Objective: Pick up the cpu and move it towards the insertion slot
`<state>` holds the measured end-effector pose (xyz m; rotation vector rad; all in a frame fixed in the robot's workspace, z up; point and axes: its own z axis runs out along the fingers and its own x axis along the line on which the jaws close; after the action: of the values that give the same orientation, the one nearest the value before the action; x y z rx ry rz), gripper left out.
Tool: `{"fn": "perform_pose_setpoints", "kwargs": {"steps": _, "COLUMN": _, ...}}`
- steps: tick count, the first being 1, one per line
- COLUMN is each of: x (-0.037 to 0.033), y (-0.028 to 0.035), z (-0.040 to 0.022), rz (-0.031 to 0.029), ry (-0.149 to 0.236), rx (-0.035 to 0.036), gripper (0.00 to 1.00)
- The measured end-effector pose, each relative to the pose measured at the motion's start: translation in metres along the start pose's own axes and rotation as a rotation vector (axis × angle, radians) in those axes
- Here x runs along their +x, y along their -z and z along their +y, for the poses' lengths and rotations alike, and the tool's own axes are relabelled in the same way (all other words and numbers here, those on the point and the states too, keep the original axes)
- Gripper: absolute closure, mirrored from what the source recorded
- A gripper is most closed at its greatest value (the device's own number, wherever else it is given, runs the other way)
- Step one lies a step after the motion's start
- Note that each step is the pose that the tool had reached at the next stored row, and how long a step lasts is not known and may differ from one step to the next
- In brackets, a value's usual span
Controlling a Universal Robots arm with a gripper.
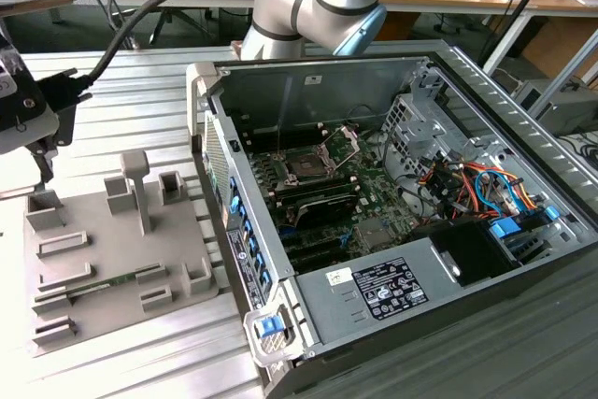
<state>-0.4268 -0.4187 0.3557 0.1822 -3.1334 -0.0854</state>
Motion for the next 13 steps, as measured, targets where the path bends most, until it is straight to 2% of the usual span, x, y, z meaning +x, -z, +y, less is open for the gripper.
{"fn": "perform_pose_setpoints", "kwargs": {"steps": 5, "x": 0.0000, "y": 0.0093, "z": 0.0005, "rz": 0.0000, "ry": 0.000, "rx": 0.0000, "gripper": 0.45}}
{"fn": "perform_pose_setpoints", "kwargs": {"steps": 13, "x": 0.0000, "y": 0.0209, "z": 0.0011, "rz": 0.0001, "ry": 0.000, "rx": 0.0000, "gripper": 0.45}}
